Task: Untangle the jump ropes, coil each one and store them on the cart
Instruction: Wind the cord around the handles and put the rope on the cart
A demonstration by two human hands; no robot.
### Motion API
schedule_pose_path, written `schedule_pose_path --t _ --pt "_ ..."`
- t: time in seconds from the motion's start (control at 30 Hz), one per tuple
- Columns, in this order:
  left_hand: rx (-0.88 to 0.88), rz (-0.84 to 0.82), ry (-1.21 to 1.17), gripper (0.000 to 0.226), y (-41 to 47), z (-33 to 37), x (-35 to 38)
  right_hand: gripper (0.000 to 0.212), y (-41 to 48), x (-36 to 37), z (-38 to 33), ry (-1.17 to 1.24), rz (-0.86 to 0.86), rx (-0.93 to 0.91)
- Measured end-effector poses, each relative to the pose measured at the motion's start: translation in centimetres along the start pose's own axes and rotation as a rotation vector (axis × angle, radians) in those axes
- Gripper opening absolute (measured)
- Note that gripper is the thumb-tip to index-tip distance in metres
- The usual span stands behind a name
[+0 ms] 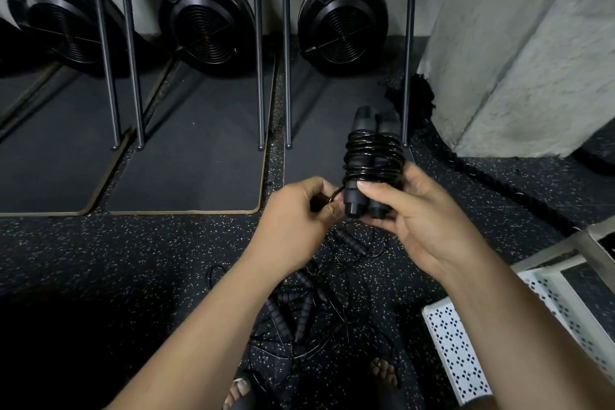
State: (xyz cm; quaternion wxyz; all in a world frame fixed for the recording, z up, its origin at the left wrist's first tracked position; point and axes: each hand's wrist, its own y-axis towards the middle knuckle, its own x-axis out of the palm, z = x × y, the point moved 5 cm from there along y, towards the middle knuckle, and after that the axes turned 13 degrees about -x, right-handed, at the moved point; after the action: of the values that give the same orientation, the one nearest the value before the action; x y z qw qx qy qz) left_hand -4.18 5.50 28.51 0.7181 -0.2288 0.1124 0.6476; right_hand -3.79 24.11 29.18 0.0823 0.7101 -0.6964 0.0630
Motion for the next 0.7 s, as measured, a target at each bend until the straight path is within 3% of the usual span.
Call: schedule_pose_path --t 0.27,0.4,0.5,0.7 --pt "-0.024 -0.007 0.074 0.013 -0.1 0.1 0.1 0.041 0.3 -0.6 0.9 -0.238 0.107 -0.141" --pt "-0.055 -0.044 0.056 0.014 -0.1 0.0 0.4 0.035 0.3 -0.2 1.3 -0.167 0.156 -0.149" --pt "-0.096 -0.097 -0.027 0.007 -0.6 -0.2 1.4 0.035 0.4 -0.1 1.7 -0.047 0.187 -0.081" --pt "-0.180 -0.158 -0.310 0.021 -0.5 -0.2 0.9 0.042 0.4 0.6 0.1 -0.348 0.133 -0.277"
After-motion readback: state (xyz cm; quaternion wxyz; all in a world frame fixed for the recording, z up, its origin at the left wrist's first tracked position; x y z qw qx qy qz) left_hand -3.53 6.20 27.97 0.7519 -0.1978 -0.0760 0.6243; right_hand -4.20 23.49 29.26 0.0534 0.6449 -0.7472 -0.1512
